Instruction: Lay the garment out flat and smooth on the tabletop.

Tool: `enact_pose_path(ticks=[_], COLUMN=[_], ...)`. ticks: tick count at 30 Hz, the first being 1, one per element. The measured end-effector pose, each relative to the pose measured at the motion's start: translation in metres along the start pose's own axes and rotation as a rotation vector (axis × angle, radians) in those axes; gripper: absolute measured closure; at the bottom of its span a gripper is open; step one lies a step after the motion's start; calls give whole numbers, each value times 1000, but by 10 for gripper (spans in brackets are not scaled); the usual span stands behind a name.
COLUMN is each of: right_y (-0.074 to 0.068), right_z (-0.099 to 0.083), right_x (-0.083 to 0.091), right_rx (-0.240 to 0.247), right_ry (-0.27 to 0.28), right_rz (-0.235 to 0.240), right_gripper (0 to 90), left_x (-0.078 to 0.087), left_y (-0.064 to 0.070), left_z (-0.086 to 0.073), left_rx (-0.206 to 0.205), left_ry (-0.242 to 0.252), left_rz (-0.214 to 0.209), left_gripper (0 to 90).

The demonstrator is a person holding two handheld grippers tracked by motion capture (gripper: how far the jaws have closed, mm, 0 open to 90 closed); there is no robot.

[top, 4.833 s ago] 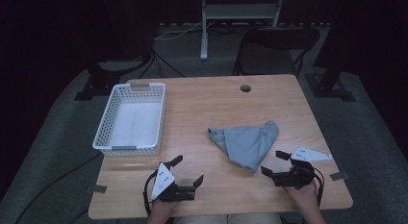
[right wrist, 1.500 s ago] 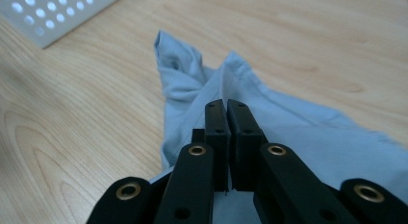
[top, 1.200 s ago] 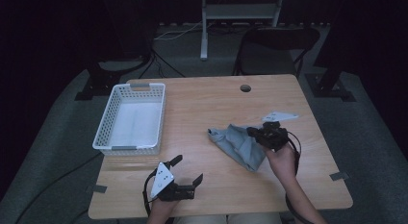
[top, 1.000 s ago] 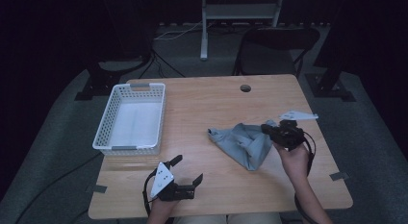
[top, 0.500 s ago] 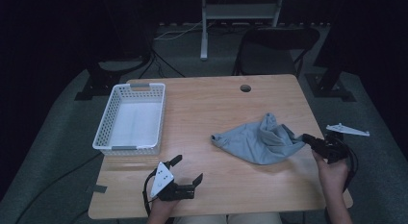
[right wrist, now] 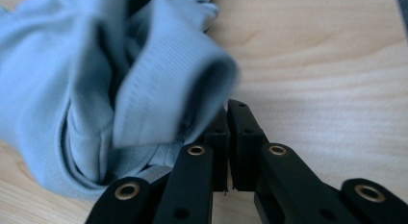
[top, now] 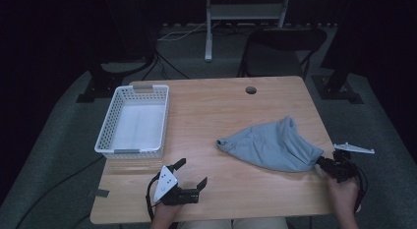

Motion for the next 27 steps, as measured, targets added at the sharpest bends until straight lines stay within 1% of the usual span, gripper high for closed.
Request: enact_pose_path(ticks=[2,3,7,8,11,14,16,18,21,22,23,24,25,26,27], right_y=[0,0,4,6,14,20,23,25,27,27,28,30,31,32,32], right_z=[-3,-4,-4,-3,0,2,3,4,3,3,3,2,2,3,2], right_x=[-3,-4,-1,1,11,19,23,27,28,28,28,28,29,29,28], right_rx=[-3,-3,-20,-22,-49,-66,-73,-77,-81,-79,-84,-105,-114,-116,-117], right_ry=[-7,-9,2,12,48,80,93,113,125,133,134,146,156,165,172], right_rz=[18,18,3,-7,-28,-41,-48,-39,-48,-49,-59,-86,-81,-63,-55], right_gripper=[867,850,749,733,709,692,671,652,602,572,516,475,448,410,396], left_x=[0,0,0,0,0,0,0,0,0,0,0,0,0,0,0], left_y=[0,0,0,0,0,0,0,0,0,0,0,0,0,0,0], left_z=[0,0,0,0,0,0,0,0,0,0,0,0,0,0,0], left_rx=[2,1,3,2,2,2,3,1,1,1,1,1,1,0,1], left_ry=[0,0,0,1,0,0,1,0,0,0,1,1,1,1,0], left_rz=[1,-1,1,0,0,0,0,1,1,1,0,0,-1,-1,-1], left_gripper=[57,58,57,57,57,58,57,57,58,57,57,57,57,58,58])
Point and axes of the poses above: each handheld gripper's, and its own axes: x roughly backward along the jaws, z roughly out of its top, y roughly to its right, the point moved 7 cm from there along -x, roughly forward along the jaws, and after that the axes turned 14 degrees about -y, right-handed, at the moved point
